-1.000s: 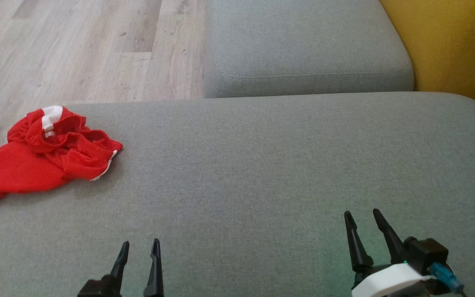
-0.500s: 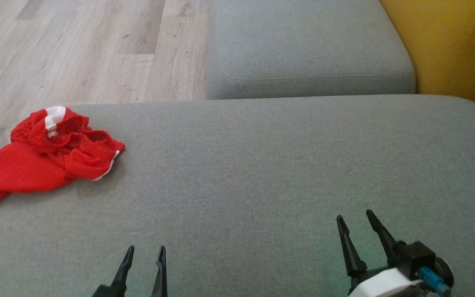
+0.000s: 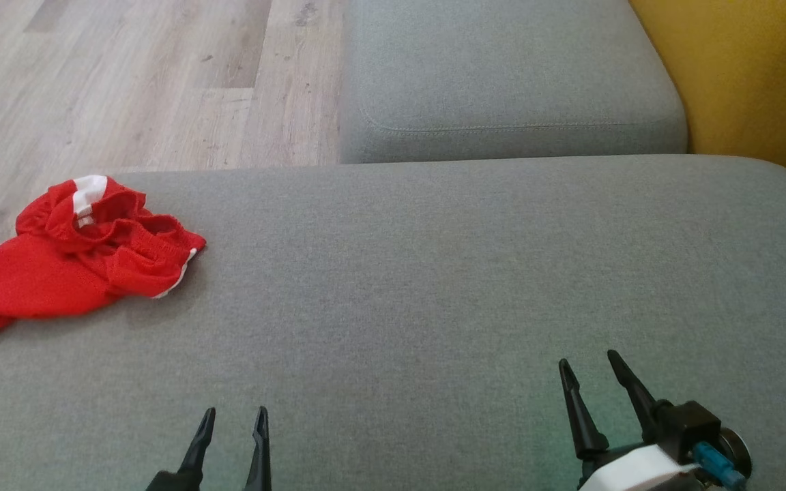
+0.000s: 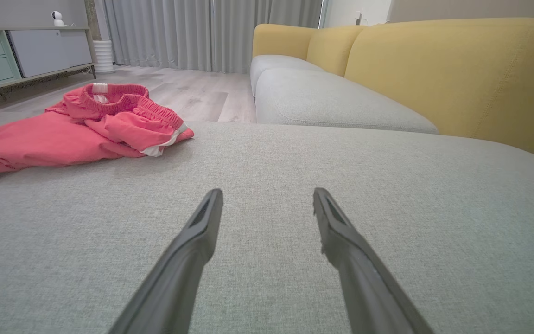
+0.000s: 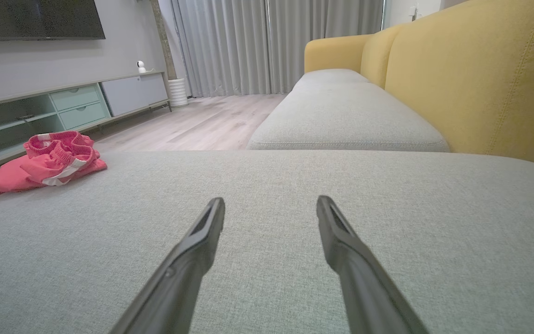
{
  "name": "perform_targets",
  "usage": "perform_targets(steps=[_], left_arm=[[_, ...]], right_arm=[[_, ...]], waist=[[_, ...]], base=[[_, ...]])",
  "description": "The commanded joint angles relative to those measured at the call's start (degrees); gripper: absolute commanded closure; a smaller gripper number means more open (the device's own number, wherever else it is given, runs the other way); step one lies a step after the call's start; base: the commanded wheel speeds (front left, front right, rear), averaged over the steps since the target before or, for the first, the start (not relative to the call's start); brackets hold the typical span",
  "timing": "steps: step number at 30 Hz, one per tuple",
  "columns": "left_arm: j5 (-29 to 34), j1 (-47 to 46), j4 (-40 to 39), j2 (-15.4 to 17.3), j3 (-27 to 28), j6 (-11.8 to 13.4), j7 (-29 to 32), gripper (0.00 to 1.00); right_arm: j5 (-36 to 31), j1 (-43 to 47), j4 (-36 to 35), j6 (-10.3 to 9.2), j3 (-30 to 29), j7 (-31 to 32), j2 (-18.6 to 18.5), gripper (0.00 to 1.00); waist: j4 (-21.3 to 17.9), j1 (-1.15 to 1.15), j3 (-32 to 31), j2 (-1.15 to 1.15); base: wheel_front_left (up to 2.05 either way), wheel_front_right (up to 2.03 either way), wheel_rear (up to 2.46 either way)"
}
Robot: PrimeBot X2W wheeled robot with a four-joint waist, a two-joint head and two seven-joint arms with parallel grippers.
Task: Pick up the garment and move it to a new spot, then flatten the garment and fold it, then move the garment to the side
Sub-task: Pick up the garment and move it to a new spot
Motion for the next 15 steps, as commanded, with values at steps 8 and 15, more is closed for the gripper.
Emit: perform_targets(steps=[8,15], left_arm=[[-0.26,-2.63,-1.77,0.68,1.09,0.70,0.14,0.00],[-0.14,-3.98,-2.85,1.35,0.99,1.05,0.31,0.00]], right_arm=[[-0.06,-1.26,-1.75,0.44,0.44,-0.69,-0.54,0.00],[0.75,-1.34,-2.65,0.44,-0.08,-0.69,-0.54,0.00]], waist=[[1.72,0.00,0.05,0.00],[9.89,0.00,0.57,0.00]], base=[[0.00,0.00,0.00],[0.00,0.00,0.00]])
